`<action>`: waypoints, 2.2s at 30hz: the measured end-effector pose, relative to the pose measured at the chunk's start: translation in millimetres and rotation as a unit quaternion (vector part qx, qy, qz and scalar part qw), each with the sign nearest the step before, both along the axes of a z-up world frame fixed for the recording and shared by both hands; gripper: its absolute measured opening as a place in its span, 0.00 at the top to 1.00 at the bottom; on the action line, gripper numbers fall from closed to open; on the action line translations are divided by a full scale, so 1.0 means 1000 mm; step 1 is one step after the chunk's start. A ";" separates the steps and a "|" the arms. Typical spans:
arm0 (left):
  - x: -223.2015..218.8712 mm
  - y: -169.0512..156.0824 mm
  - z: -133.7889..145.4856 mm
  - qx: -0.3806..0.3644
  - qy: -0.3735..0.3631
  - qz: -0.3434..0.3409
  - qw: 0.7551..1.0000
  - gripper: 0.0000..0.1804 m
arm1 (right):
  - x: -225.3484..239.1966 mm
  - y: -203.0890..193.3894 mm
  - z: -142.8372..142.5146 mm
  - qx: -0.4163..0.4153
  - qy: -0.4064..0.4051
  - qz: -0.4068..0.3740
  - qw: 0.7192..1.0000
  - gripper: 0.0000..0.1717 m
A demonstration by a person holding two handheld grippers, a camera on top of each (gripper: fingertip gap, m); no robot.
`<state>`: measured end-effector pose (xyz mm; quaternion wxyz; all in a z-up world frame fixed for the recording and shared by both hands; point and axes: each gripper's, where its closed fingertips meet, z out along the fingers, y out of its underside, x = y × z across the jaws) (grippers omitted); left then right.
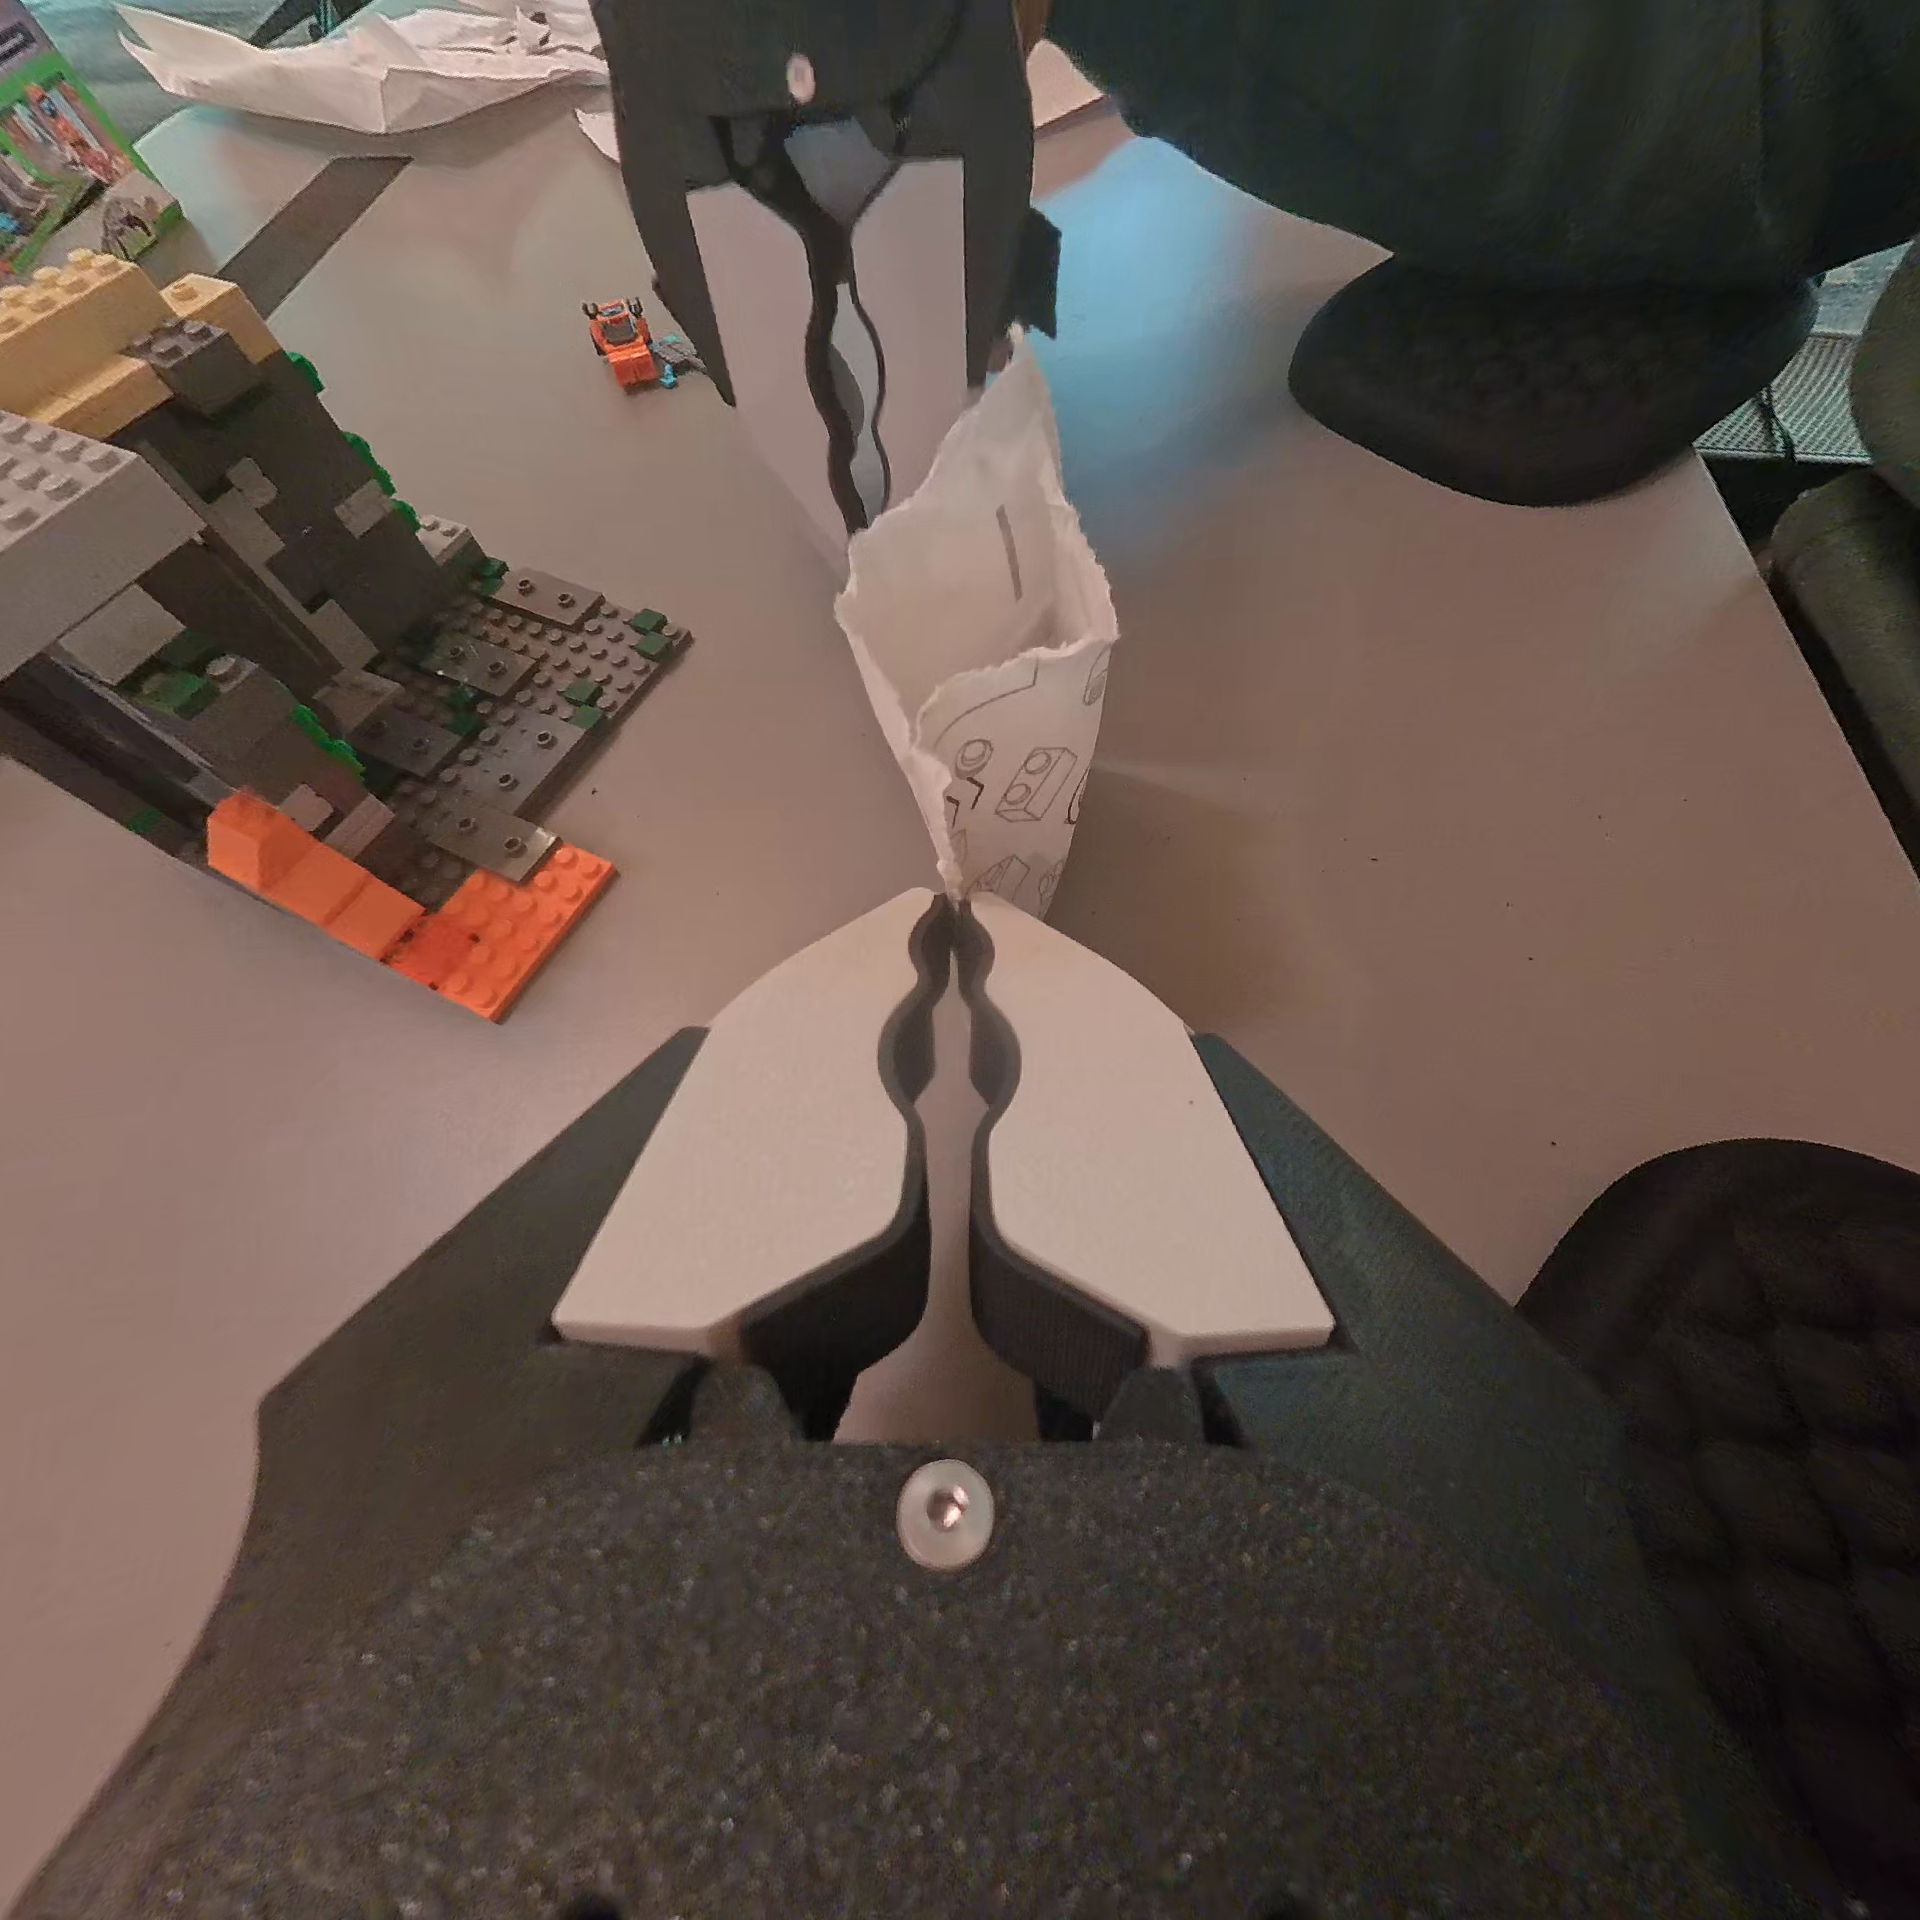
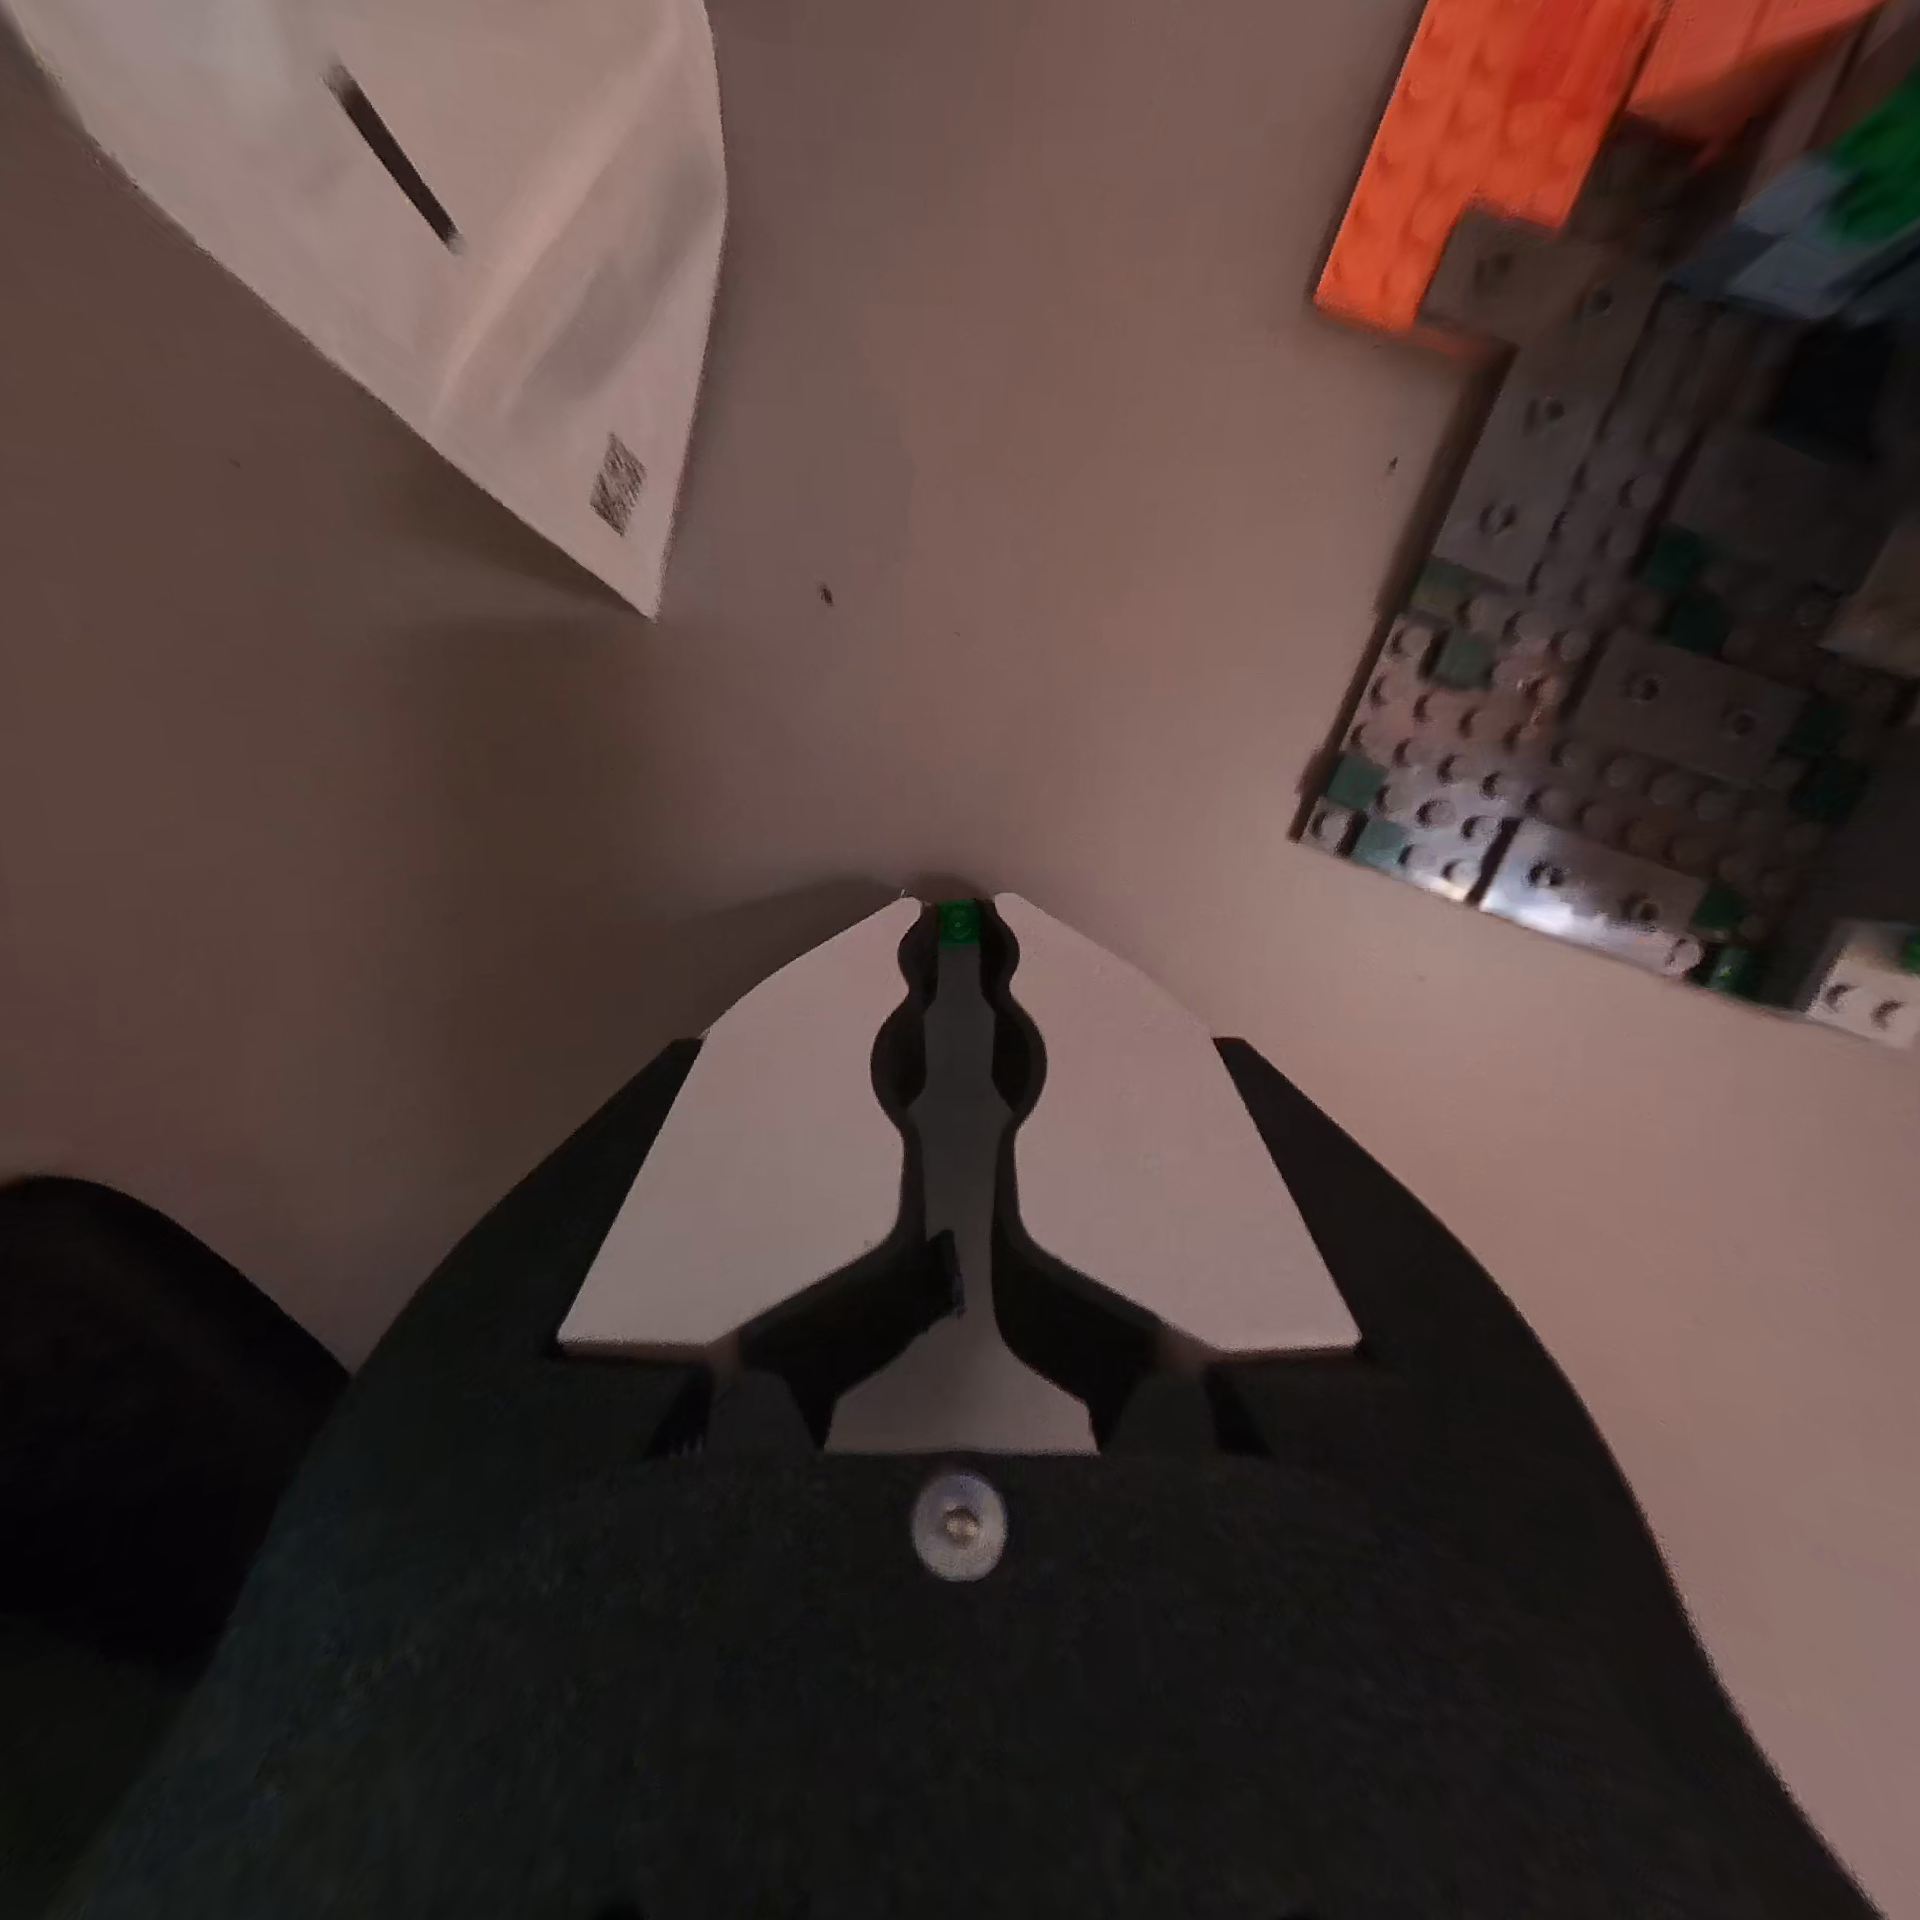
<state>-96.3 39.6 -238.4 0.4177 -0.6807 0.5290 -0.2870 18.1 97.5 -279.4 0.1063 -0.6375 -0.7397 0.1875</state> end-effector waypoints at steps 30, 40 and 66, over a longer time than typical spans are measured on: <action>0.000 0.000 0.000 0.008 0.007 0.002 1.000 1.00 | -0.028 0.018 0.121 0.058 0.277 -0.050 0.958 0.86; 0.004 0.024 0.002 0.059 0.012 0.057 0.997 1.00 | 0.095 0.109 0.075 0.137 0.164 -0.285 0.934 0.88; 0.039 0.026 0.012 0.056 -0.023 0.058 0.997 1.00 | -0.023 -0.025 0.056 -0.047 0.333 -0.082 0.938 1.00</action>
